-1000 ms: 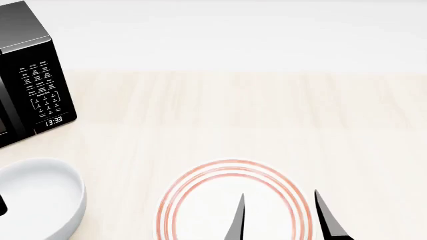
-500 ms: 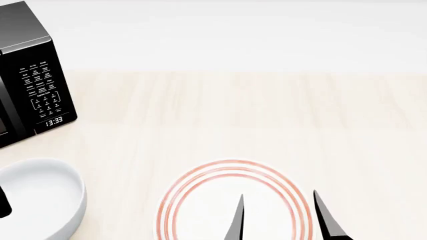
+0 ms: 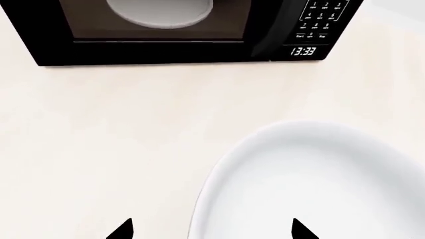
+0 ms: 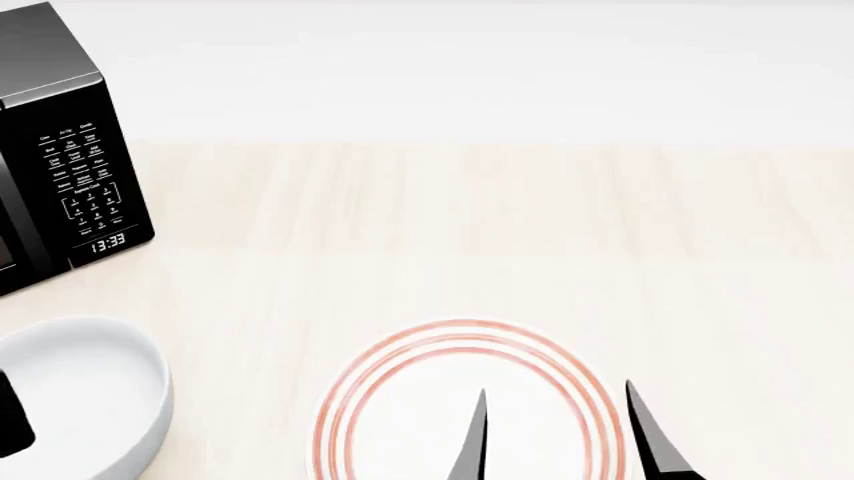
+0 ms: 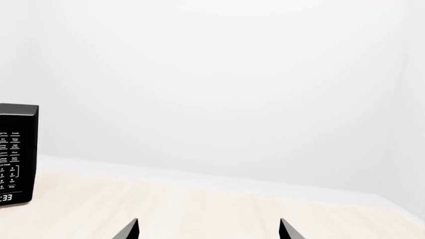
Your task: Pick up the white bowl and put it on the plate.
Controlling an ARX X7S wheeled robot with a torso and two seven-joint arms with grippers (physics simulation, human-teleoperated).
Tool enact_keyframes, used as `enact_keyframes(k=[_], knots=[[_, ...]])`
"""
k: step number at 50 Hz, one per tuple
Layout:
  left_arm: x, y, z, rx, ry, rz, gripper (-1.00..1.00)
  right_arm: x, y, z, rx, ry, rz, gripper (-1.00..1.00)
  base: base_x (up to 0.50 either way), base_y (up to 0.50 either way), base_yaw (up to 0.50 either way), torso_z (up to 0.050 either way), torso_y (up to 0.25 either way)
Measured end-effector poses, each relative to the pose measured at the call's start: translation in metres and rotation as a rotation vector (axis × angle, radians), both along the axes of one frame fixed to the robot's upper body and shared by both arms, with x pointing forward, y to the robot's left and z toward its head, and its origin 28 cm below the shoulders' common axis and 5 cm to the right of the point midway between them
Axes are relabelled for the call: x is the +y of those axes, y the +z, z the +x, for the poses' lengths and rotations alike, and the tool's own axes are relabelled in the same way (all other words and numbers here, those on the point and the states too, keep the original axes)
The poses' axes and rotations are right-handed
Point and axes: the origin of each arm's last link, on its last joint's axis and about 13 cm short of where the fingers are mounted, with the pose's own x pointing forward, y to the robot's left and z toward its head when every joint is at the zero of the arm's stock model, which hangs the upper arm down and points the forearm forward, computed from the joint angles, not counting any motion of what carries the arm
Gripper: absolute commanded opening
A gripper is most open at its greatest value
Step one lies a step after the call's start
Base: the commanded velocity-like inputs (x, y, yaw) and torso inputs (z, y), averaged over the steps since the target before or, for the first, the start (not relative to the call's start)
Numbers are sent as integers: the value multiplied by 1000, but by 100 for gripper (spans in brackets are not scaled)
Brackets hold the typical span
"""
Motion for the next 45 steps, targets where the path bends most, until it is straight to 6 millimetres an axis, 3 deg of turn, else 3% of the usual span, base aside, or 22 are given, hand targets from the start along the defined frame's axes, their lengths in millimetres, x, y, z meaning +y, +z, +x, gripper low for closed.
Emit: enact_keyframes(k=[45], knots=[[-1,-21,0,39,12,-9,100,0,0,0,3,3,-4,100,0,0,0,0,0]])
